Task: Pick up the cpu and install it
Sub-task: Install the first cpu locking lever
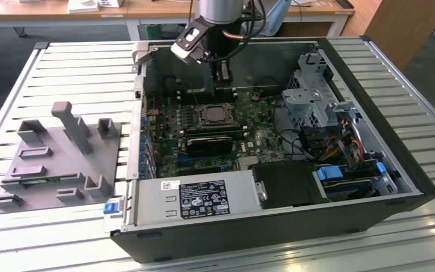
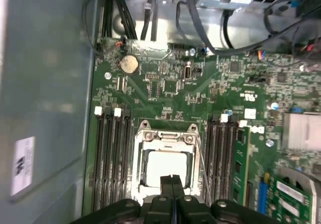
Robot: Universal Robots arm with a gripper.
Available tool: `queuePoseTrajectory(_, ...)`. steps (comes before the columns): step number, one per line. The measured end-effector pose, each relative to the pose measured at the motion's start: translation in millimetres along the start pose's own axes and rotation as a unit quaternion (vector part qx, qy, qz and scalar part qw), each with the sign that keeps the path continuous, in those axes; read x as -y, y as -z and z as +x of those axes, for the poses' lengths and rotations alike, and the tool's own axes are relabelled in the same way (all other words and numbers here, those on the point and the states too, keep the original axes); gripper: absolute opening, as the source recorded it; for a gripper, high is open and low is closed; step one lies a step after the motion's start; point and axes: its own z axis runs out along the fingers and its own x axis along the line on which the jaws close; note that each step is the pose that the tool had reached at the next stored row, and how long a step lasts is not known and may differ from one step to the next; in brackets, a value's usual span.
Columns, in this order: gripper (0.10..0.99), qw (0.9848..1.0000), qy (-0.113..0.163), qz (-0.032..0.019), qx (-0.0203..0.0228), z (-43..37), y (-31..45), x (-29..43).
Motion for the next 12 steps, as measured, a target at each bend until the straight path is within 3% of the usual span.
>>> queuePoseTrajectory(3, 0.106, 1.0, 0.0, 0.0, 0.0, 0.2, 6.5, -0.1)
queuePoseTrajectory(5, 0.106, 1.0, 0.007, -0.0003, -0.0006, 0.2, 7.1, 0.2)
queuePoseTrajectory(9, 0.106, 0.9991, 0.043, -0.0016, -0.0016, 0.2, 6.2, 0.2)
queuePoseTrajectory(12, 0.106, 0.9975, 0.07, -0.0025, -0.0021, 0.2, 4.5, 0.3)
